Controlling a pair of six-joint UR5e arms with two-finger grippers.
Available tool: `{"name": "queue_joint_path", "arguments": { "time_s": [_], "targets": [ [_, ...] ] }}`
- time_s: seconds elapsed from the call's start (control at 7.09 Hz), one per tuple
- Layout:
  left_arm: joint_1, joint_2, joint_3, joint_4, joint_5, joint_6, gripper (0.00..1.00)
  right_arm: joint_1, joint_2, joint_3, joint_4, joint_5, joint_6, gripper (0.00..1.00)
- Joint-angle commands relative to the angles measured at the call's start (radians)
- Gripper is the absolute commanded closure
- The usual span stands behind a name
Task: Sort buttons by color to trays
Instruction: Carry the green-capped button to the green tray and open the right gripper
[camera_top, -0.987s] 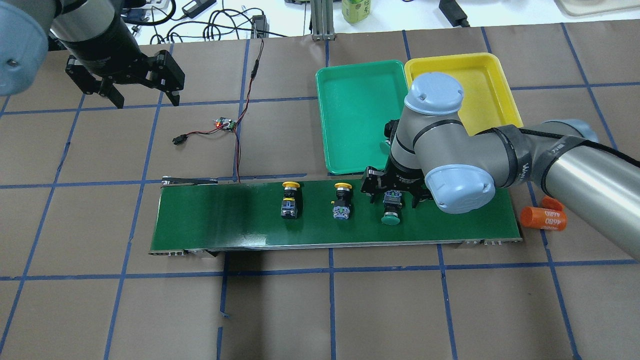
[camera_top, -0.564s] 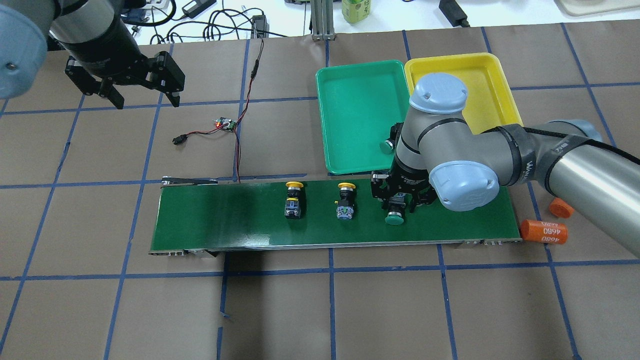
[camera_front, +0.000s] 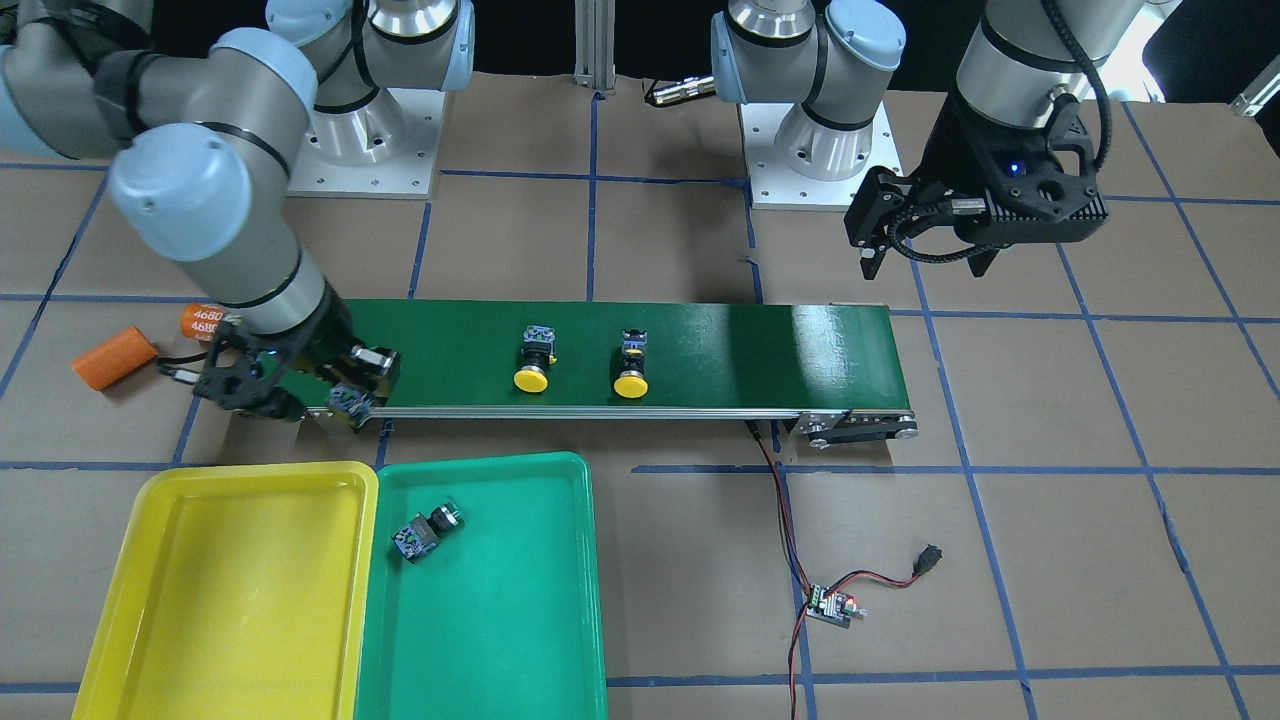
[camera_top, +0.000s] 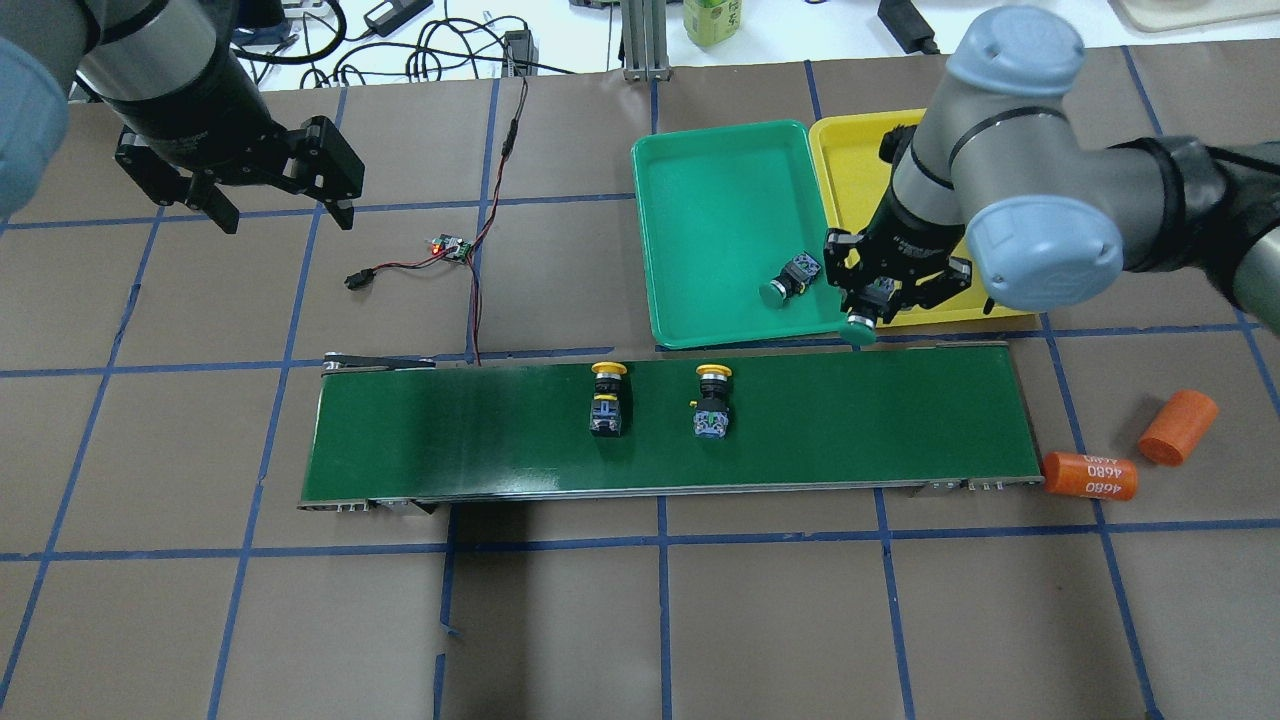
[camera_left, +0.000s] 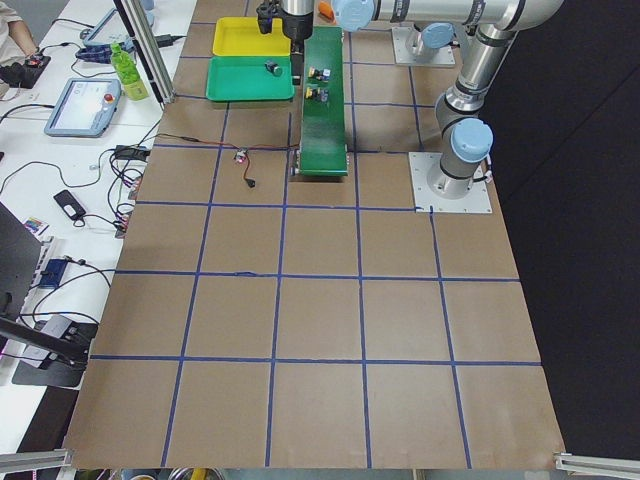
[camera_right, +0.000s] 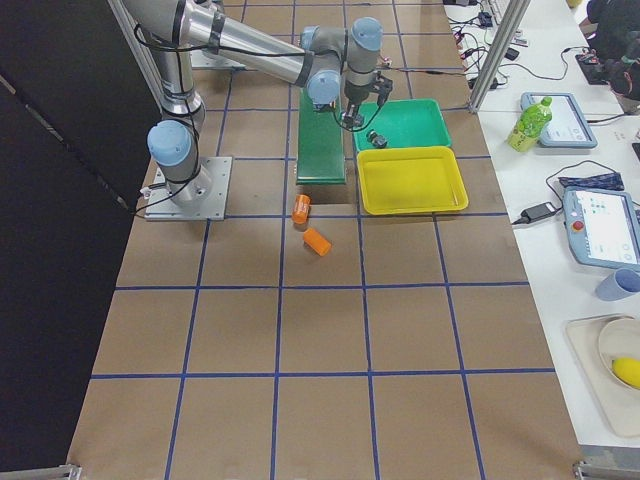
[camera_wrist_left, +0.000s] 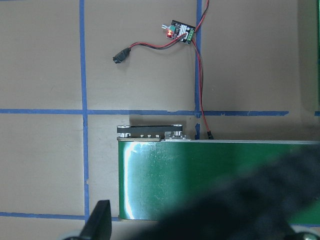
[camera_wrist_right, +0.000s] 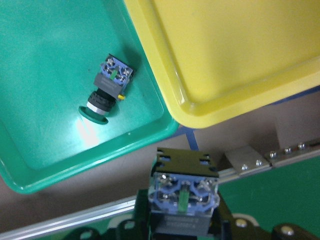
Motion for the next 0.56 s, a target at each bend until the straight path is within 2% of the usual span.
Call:
{"name": "queue_joint_path", "arguments": {
  "time_s": [0.0, 0.14, 0.28, 0.42],
  "targets": [
    [0.023, -0.007, 0.015, 0.007, -0.023, 0.001, 0.0, 0.012, 0.136, -0.184, -0.023, 0.011, 0.019, 1.0],
    [0.031, -0.007, 0.009, 0.01, -0.037, 0.001, 0.0, 0.05, 0.221, -0.262, -0.035, 0.011, 0.074, 1.0],
    [0.034, -0.008, 0.018, 0.018, -0.038, 0.001, 0.0, 0.097, 0.313, -0.311, -0.108, 0.01, 0.137, 1.0],
    [0.034, -0.022, 0.018, 0.051, -0.038, -0.001, 0.0, 0.131, 0.38, -0.323, -0.194, 0.01, 0.157, 1.0]
  ]
}}
